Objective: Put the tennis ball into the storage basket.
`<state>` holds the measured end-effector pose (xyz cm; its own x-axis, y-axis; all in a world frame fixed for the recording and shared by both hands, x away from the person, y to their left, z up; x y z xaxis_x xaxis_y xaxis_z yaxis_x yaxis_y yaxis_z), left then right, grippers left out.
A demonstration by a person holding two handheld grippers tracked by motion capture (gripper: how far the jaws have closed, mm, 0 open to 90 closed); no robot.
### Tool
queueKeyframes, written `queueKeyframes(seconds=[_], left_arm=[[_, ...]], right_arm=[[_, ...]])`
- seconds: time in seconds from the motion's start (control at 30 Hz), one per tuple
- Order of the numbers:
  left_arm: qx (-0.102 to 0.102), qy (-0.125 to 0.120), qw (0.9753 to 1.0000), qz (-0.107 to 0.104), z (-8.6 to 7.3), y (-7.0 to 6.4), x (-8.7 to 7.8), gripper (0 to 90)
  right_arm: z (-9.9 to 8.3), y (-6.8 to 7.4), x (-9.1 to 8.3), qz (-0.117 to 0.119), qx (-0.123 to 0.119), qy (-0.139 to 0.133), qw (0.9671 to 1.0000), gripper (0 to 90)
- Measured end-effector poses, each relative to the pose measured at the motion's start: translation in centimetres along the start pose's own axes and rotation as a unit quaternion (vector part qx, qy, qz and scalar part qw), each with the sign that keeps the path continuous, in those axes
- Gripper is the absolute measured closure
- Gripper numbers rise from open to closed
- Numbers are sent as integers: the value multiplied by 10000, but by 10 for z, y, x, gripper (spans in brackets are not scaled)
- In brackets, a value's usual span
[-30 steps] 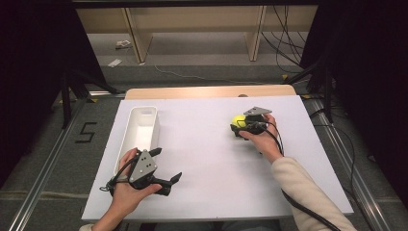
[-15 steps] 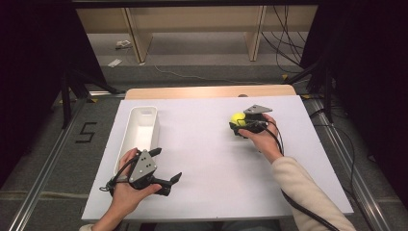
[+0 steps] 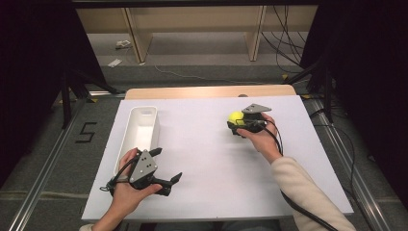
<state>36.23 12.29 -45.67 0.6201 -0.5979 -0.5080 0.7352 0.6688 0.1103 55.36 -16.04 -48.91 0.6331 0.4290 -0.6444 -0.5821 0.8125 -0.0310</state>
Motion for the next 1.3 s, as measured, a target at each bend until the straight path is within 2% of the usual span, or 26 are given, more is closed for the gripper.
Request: queueKeyframes(seconds=[0.43, 0.83, 1.3], left_arm=[[16, 10, 10000, 14, 0, 0, 0, 0], [-9, 2, 10000, 1, 0, -1, 1, 0], [57, 25, 10000, -21, 0, -3, 1, 0]], right_arm=[[11, 13, -9, 124, -92, -109, 9998, 259], [16, 24, -12, 249, -168, -146, 9994, 259], [20, 37, -18, 391, -227, -213, 9987, 260]])
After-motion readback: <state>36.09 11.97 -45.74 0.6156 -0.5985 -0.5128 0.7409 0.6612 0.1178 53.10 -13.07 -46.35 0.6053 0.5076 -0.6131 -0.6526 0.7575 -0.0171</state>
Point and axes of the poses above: each handheld gripper's, and its own axes: x roughly forward along the jaws, z roughly out of its top, y roughly to its left, the point moved 6 cm from there along x, roughly forward along the jaws, and after that the axes turned 9 degrees about y, right-handed, at the moved point
